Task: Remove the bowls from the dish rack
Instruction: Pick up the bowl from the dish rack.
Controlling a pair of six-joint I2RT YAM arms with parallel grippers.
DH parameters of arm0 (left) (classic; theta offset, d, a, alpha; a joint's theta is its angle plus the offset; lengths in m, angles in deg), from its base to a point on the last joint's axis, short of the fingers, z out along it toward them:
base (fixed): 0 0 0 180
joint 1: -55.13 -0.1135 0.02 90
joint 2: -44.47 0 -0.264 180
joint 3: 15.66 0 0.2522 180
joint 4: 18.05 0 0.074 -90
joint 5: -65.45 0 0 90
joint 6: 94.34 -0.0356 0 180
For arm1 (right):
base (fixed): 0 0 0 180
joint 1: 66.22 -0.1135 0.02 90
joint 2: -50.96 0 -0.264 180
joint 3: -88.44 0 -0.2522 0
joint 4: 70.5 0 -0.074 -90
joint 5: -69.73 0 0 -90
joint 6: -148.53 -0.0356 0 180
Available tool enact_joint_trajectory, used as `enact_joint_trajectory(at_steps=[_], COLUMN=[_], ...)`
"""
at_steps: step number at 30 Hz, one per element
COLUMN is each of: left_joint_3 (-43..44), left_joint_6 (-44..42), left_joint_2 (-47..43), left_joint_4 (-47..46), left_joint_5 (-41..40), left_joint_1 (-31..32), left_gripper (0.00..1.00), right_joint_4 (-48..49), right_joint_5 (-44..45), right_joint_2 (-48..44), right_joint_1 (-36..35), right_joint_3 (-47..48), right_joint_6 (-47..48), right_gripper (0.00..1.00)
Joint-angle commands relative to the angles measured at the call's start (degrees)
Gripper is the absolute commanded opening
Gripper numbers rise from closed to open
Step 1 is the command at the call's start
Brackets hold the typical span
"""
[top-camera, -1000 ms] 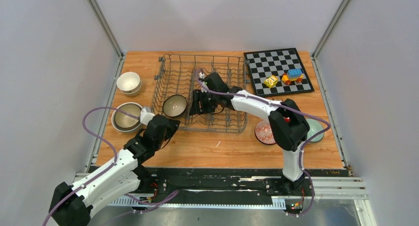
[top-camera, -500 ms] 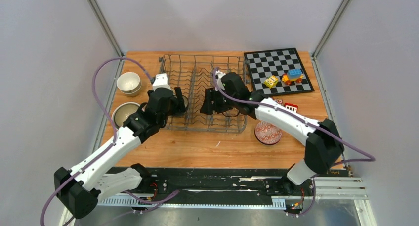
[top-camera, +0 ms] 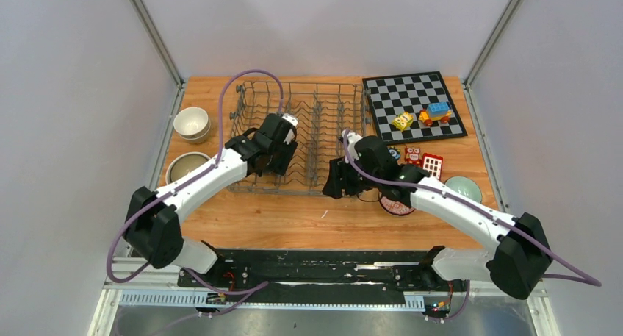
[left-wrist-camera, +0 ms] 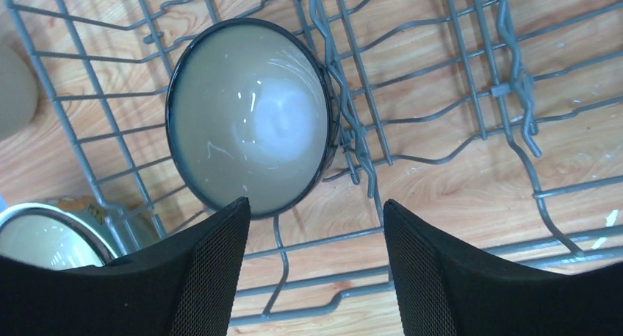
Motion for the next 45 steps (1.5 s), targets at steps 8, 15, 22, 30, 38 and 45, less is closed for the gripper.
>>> enact_joint_trajectory(at_steps=[8,15,22,30,38,45], left_joint_3=[7.5,7.8,7.3,6.8,5.5,4.5], left_joint_6=[-3.8,-3.5,-3.1,-2.8,-2.4,-1.9], left_joint_2=[10.2,12.4,15.2,15.8,14.2,12.4], left_joint_4=[1.1,1.0,0.3,-0.4,-1.2,-1.8], left_joint_5=[6.1,10.0,13.1,14.6,15.2,14.5], left_joint_1=[-4.7,-6.5,-6.9,-7.6,-8.0,-8.5], left_gripper=[0.57,0.49,0.42,0.32,0.14,0.0], right_joint_4=[-0.2,-0.2,-0.1,-0.8,-1.0,-1.0], right_joint_5=[0.0,-0.7,-1.7,-1.2,-1.3,-1.5], right_joint_2=[-6.3,-7.2,-7.6,-10.0,-10.7,-10.7], right_joint_1=[-0.3,-0.3,-0.3,-0.3,-0.3,-0.3], right_joint_3=[-5.7,-5.9,-5.7,-5.8,-5.6,-5.7], right_joint_6=[0.4,0.7,-0.1,-0.6,-0.9,-1.4], right_gripper=[0.63,0.63,0.62,0.62,0.61,0.61])
